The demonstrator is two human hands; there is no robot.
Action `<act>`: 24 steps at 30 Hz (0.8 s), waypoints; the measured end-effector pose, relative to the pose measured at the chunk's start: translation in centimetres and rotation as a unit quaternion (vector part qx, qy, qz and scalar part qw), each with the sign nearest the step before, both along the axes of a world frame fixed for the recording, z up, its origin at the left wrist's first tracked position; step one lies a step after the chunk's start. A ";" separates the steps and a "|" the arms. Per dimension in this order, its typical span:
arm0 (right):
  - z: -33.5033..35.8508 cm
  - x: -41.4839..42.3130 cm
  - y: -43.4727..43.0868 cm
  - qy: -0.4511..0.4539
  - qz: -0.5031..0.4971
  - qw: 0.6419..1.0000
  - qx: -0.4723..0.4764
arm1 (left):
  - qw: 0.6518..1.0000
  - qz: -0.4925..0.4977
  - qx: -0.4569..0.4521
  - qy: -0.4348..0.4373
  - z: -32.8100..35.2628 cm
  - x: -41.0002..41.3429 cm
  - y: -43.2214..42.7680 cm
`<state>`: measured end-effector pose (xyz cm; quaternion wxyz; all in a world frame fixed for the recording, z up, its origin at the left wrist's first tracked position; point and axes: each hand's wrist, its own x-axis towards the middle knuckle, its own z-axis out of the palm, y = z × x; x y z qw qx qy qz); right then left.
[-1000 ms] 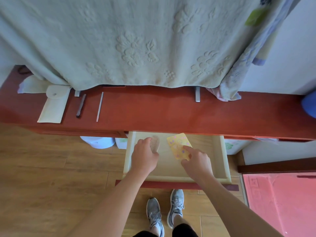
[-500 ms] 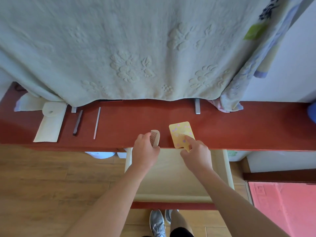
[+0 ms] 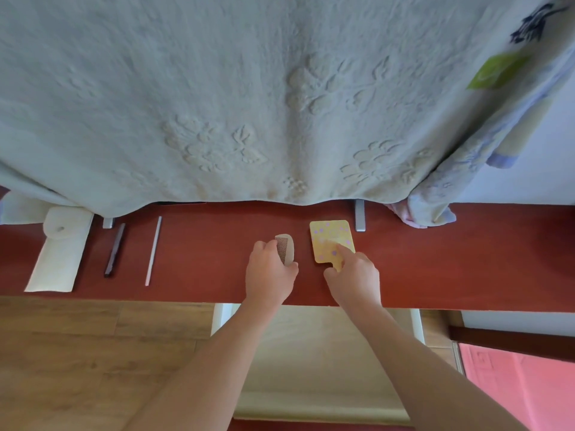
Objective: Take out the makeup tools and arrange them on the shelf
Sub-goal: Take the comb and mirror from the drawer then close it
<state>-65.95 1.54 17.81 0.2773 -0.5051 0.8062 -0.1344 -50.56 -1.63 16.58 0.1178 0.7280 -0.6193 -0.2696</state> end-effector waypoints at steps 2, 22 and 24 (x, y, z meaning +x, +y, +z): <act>-0.1 0.0 -0.6 0.001 0.004 1.000 0.003 | 1.000 0.001 0.001 -0.018 0.0 -0.2 -0.5; -0.8 -0.4 -1.8 0.001 0.058 0.998 0.023 | 1.000 -0.006 0.006 0.000 -0.1 -0.8 -1.2; -0.7 -0.8 -1.7 -0.003 0.058 0.998 0.019 | 1.000 -0.005 0.004 0.008 -0.1 -0.5 -1.1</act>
